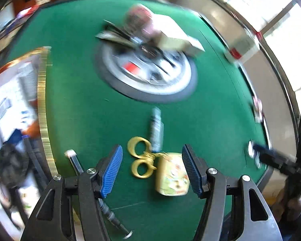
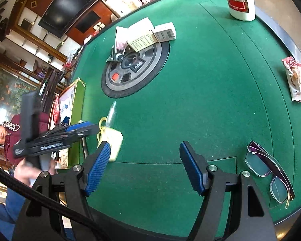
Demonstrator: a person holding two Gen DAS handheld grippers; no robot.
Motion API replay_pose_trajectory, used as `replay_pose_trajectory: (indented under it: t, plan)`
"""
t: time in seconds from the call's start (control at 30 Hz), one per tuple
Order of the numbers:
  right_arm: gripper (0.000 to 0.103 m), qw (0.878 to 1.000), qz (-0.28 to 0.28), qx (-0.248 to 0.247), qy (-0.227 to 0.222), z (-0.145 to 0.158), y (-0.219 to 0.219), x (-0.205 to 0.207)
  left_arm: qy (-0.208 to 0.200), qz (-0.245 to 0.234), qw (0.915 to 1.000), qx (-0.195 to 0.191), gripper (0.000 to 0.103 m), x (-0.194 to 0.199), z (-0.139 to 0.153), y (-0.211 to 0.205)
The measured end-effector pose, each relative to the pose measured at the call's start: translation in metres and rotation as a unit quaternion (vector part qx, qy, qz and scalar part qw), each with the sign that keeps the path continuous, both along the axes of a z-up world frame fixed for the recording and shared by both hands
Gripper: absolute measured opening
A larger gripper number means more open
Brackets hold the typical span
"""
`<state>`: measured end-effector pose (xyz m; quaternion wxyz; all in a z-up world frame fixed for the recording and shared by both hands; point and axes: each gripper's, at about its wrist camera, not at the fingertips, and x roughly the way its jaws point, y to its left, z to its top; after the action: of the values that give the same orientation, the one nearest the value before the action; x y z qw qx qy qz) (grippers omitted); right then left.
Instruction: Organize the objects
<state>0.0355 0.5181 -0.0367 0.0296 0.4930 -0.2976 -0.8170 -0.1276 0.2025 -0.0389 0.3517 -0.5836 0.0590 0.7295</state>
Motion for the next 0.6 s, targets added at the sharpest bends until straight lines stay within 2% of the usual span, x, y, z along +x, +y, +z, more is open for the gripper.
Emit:
replay_pose_trajectory:
  t: [0.03,0.1,0.2,0.3,0.33,0.57,0.6]
  plan:
    - [0.072,1.0,-0.001,-0.003,0.001,-0.001,0.0,0.0,-0.006,0.01,0.9999,-0.003,0.055,-0.007,0.001,-0.001]
    - [0.072,1.0,0.001,-0.01,0.0,-0.003,-0.002,-0.001,-0.015,0.025,0.9988,-0.039,0.055,-0.015,-0.008,-0.004]
    - [0.072,1.0,0.018,-0.009,0.001,-0.002,-0.012,-0.003,-0.027,0.059,0.9971,-0.041,0.055,-0.021,-0.007,-0.022]
    - [0.072,0.999,0.033,-0.004,0.003,-0.001,-0.019,-0.004,-0.031,0.065,0.9965,-0.042,0.055,-0.011,-0.008,-0.03]
    - [0.072,0.999,0.036,-0.003,0.002,-0.002,-0.02,-0.004,-0.032,0.062,0.9966,-0.044,0.056,0.004,-0.005,-0.029]
    - [0.072,0.998,0.055,-0.011,0.004,-0.005,-0.029,-0.011,-0.049,0.071,0.9935,-0.075,0.055,0.023,-0.01,-0.036]
    - [0.072,0.998,0.06,-0.012,0.006,-0.004,-0.031,-0.014,-0.04,0.072,0.9932,-0.083,0.055,0.026,-0.007,-0.037]
